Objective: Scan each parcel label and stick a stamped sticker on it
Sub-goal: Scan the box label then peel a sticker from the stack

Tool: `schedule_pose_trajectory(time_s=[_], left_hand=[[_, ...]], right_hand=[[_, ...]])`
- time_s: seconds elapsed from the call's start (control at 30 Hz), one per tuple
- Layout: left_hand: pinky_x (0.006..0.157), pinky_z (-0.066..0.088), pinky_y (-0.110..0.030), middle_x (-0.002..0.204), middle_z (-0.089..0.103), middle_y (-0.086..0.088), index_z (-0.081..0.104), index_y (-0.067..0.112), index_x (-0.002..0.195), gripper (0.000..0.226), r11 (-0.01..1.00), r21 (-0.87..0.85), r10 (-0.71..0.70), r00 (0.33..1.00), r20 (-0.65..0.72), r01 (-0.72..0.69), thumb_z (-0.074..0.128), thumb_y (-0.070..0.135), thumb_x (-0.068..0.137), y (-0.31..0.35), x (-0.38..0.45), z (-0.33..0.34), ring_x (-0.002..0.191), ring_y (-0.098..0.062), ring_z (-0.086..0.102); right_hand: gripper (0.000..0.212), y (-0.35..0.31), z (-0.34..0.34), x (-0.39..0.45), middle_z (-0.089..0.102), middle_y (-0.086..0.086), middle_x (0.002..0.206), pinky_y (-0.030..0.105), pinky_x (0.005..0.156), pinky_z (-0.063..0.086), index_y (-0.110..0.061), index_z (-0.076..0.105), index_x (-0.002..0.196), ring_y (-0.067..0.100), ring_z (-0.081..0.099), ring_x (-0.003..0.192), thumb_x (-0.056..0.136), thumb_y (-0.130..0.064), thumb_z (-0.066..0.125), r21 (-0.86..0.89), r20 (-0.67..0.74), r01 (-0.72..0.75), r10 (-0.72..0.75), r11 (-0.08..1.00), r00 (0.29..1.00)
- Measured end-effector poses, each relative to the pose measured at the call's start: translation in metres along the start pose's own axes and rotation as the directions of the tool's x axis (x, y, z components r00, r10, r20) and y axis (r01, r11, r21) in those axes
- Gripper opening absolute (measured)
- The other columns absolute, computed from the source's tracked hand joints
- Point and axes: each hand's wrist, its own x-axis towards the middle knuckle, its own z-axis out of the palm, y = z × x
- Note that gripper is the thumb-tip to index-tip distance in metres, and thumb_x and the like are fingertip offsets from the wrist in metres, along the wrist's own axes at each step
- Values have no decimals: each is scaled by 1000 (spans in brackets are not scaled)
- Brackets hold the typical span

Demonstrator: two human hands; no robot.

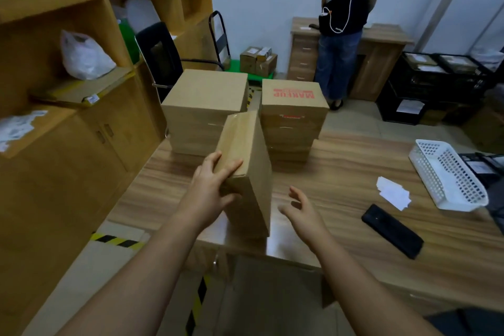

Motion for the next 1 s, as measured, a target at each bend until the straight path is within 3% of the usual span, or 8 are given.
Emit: schedule_pose_trajectory(time_s=[0.1,0.2,0.3,0.43,0.6,0.73,0.87,1.0], left_hand=[[117,30,-47,160,10,6,32,51,145,88,999,47,15,999,51,-18,80,21,78,-3,3,20,143,-21,19],[114,36,-41,160,9,14,20,49,149,110,991,-135,-10,999,49,16,85,12,69,-12,9,35,142,-16,27],[102,42,-27,155,19,17,10,42,153,118,929,-343,-129,990,58,141,86,12,69,-14,12,43,128,-4,39],[102,47,-33,137,48,14,37,29,147,95,925,-372,-71,997,24,75,87,18,66,-16,18,50,120,-5,50],[113,32,-44,150,36,11,30,34,149,96,973,-210,125,984,128,-96,80,51,69,-14,31,69,136,-12,32],[118,17,-46,159,22,13,25,41,150,93,998,19,47,977,209,-52,35,87,70,-15,31,101,145,-12,17],[119,12,-49,164,5,10,16,45,152,85,985,171,-74,933,351,14,29,85,78,-19,28,132,149,-21,5],[113,20,-45,164,7,8,23,42,151,81,967,254,-113,934,339,24,38,81,81,-4,33,152,147,-21,7]], right_hand=[[48,-26,2,10,50,-4,140,26,95,41,-25,49,140,6,48,115,94,-29,63,-26,-108,126,-128,992,986],[42,-51,10,18,46,-5,138,24,93,41,-24,52,136,5,45,114,95,-30,61,-56,-145,237,-243,970,959],[51,-63,25,25,36,-4,146,28,107,39,-25,47,142,2,38,121,94,-32,63,-95,-86,263,-271,960,959],[61,-61,29,31,29,-5,151,26,112,33,-16,47,144,8,35,136,89,-30,70,-185,-55,223,-236,957,970],[50,-30,-14,28,40,-6,145,39,107,46,-23,53,138,11,45,127,90,-24,68,-66,-153,101,-110,993,982],[57,4,-31,31,41,-2,148,48,105,47,-34,47,142,19,46,131,90,-49,63,68,-281,-31,49,997,958],[79,38,-32,37,30,3,156,41,116,31,-28,25,155,22,32,142,90,-47,65,-91,-286,-121,90,988,954],[84,74,-34,44,26,13,158,38,119,26,-24,14,158,28,28,144,91,-34,63,-256,-270,-157,85,954,959]])
